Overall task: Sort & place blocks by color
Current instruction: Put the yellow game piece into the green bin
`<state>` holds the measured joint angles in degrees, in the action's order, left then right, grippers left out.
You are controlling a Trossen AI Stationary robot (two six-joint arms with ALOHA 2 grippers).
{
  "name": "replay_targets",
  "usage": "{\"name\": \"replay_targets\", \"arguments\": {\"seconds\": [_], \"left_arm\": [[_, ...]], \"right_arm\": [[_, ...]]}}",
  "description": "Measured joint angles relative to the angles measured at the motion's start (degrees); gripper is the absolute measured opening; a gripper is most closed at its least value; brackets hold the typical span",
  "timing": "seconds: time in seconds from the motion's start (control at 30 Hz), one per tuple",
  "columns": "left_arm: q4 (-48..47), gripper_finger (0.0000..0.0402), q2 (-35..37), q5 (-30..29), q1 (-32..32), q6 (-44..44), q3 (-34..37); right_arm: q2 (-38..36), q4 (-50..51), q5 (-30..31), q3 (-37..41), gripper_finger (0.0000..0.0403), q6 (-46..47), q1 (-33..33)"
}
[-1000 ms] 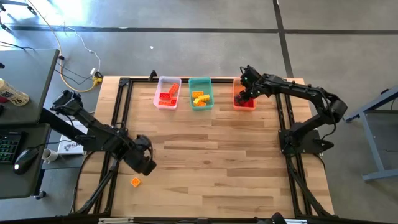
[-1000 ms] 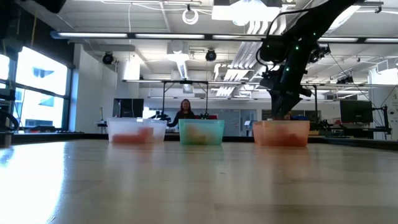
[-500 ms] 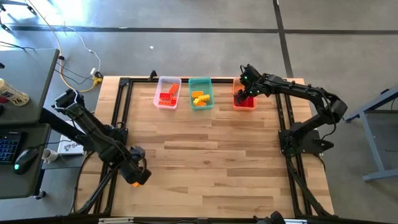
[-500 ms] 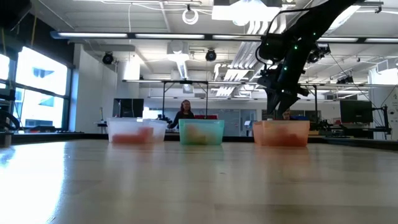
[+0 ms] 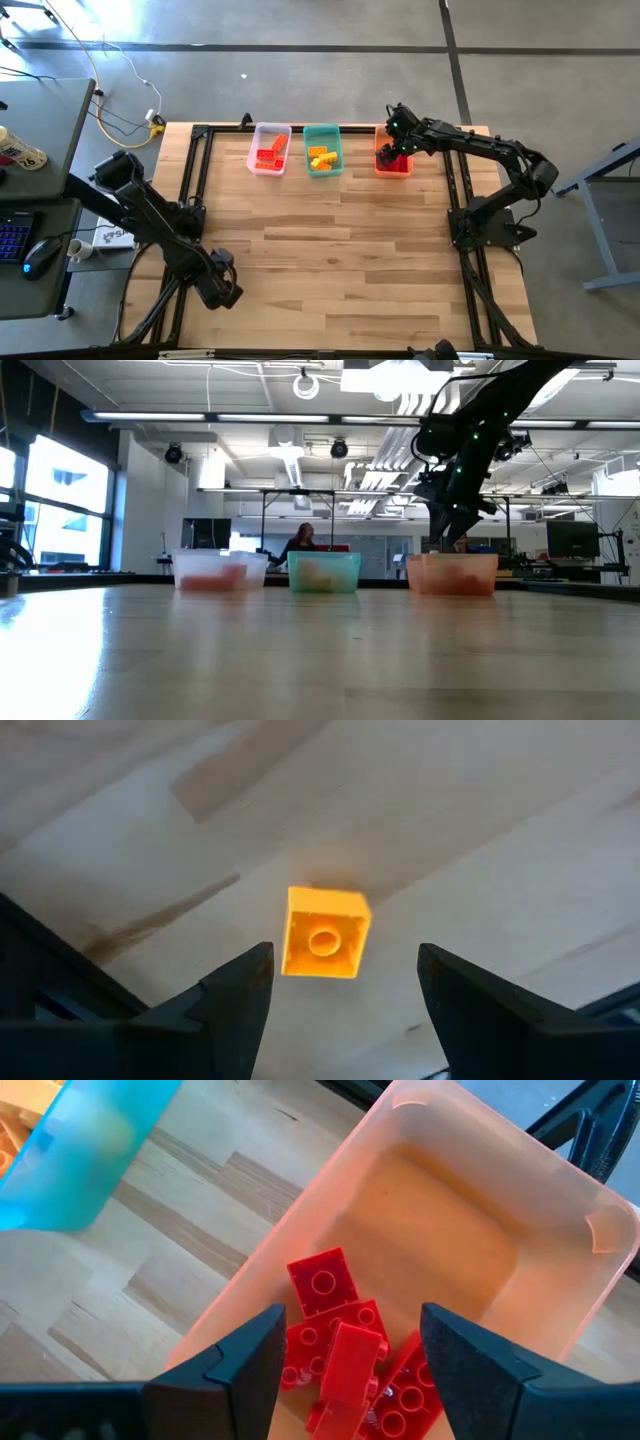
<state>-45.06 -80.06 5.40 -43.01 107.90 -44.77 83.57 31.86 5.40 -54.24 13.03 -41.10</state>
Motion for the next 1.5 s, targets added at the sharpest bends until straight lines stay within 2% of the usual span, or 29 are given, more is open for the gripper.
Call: {"name": "replay_targets", "arguments": {"seconds": [0.53, 0.67, 0.8, 0.93, 1.0, 1.03, 1.3, 1.5], "left_arm": [[4.68, 0.0236, -9.66, 3.89, -0.65, -1.03, 0.00], [4.14, 0.0234, -11.30, 4.28, -0.65, -1.18, -0.02], [4.15, 0.0202, -12.14, 5.39, -0.60, -3.91, -0.21], [4.43, 0.0139, -11.98, 5.28, -0.34, -7.04, -0.21], [4.27, 0.0107, -11.44, 4.42, 0.01, -8.14, -0.11], [4.06, 0.0104, -11.15, 3.68, 0.14, -8.63, -0.06], [0.02, 0.0104, -6.95, -3.52, 4.76, -13.91, 0.07], [-1.04, 0.0104, -1.45, -11.37, 11.30, -21.28, 0.04]], "right_arm": [[0.00, -0.22, -0.38, -0.02, 0.0218, 2.05, 0.00], [-0.07, -0.29, -2.28, -0.02, 0.0218, 1.96, 0.00], [-0.50, 0.08, -3.02, -0.06, 0.0218, 2.24, 0.28], [-0.83, 3.82, -2.21, -2.15, 0.0218, 2.98, 0.68], [-0.83, 5.18, -1.72, -4.15, 0.0218, 2.24, 1.01], [-0.83, 6.49, -1.35, -5.34, 0.0218, 1.75, 1.20], [-0.83, 11.23, -1.13, -14.74, 0.0218, 1.43, 4.20], [-0.85, 14.14, -1.10, -19.63, 0.0218, 1.45, 7.54]]}}
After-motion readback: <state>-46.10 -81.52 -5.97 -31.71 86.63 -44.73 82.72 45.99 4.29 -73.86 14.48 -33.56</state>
